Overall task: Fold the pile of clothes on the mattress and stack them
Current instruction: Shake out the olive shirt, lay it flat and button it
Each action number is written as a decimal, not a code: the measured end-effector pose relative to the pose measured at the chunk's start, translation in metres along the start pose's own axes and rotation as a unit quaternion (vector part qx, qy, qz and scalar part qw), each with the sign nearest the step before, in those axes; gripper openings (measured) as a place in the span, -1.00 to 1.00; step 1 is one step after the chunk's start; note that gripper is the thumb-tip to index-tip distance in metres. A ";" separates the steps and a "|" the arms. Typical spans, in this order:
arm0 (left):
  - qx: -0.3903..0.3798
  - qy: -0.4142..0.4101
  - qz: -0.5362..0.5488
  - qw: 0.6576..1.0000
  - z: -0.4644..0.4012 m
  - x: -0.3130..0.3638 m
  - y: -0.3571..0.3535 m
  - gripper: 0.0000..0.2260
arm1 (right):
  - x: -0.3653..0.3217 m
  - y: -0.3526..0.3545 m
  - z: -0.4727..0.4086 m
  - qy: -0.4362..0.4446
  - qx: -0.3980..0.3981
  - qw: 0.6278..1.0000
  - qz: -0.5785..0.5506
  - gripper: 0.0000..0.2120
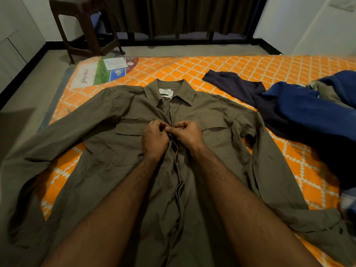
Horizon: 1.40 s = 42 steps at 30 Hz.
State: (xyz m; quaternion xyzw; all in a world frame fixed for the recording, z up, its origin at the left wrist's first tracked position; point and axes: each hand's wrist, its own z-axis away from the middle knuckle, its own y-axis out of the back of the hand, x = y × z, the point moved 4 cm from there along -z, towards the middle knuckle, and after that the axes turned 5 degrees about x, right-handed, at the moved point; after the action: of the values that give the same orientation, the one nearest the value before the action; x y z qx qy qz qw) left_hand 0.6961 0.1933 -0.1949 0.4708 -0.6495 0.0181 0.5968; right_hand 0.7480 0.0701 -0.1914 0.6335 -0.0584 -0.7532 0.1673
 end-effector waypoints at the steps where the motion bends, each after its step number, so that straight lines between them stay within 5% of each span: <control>1: 0.000 -0.007 -0.003 1.000 0.000 0.001 0.001 -0.91 | 0.000 0.000 0.000 0.007 0.014 1.000 0.020 -0.66; 13: 0.038 -0.020 0.024 0.999 0.005 0.003 0.006 -0.94 | 0.009 0.002 -0.001 0.010 0.068 0.997 -0.022 -0.96; 28: 0.052 0.032 0.081 0.995 0.005 -0.001 0.010 -0.66 | 0.009 -0.006 0.002 0.028 0.135 0.990 0.015 -0.91; 42: 0.020 0.131 0.128 0.983 -0.010 -0.015 0.003 -0.64 | 0.012 -0.005 0.001 0.058 0.065 0.996 -0.017 -0.82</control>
State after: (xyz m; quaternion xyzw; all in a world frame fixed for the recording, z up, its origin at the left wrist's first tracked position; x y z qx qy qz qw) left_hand 0.6991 0.2097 -0.2017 0.3891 -0.6204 0.1685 0.6598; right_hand 0.7440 0.0708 -0.2036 0.6864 -0.0865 -0.7127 0.1162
